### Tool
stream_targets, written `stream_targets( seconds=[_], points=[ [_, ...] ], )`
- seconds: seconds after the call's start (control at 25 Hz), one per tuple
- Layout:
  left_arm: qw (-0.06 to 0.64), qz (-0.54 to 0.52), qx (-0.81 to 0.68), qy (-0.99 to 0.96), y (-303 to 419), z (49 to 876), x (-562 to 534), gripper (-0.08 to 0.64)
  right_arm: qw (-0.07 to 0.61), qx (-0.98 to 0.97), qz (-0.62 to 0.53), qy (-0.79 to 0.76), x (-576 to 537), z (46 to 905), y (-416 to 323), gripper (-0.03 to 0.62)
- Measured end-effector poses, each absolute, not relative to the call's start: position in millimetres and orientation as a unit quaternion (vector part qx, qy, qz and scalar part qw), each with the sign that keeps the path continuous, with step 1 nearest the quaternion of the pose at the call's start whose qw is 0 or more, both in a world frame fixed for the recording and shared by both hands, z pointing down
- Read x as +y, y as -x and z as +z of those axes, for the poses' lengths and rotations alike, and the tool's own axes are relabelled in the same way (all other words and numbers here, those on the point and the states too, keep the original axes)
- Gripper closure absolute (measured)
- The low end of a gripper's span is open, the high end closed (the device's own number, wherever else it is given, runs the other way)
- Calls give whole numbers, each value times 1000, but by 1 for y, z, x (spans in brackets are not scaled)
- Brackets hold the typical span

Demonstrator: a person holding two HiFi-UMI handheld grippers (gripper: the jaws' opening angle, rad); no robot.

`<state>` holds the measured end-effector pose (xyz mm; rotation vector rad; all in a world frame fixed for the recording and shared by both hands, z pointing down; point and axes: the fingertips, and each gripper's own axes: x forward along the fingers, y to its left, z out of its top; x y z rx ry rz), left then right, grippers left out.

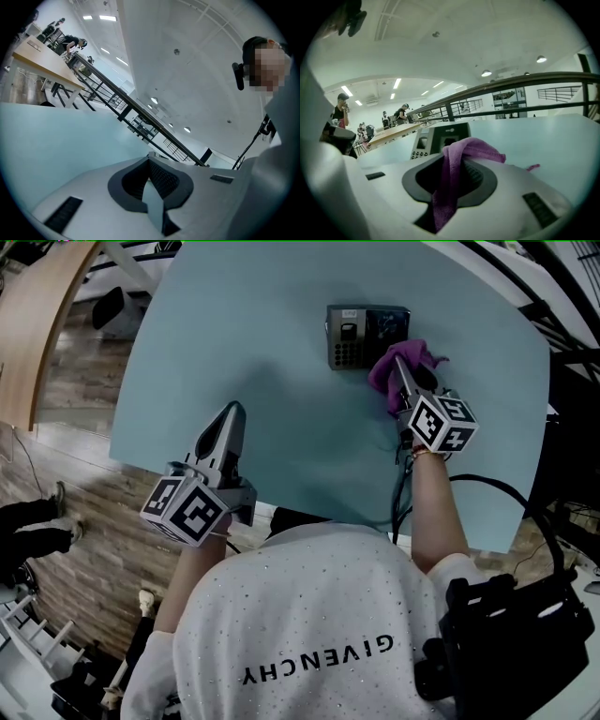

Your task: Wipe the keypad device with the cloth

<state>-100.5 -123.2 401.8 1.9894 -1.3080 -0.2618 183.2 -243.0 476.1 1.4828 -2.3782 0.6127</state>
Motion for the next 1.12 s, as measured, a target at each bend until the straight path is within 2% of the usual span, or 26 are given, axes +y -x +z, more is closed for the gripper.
stream_targets(
  seconds=[0.28,0.44,0.84,1.12],
  points=[
    [362,-106,-511,-772,105,400,-119,560,150,-890,196,-382,-217,482,-86,517],
    [362,-103,-514,-771,108,400,-114,560,167,-899,196,-354,-212,487,-59,517],
    [363,-104,-517,-768,110,401,-112,560,179,-895,204,-355,-211,491,-69,517],
    [363,-103,-508,-774,102,402,-118,560,152,-873,236,-399,-221,490,-107,517]
  ],
)
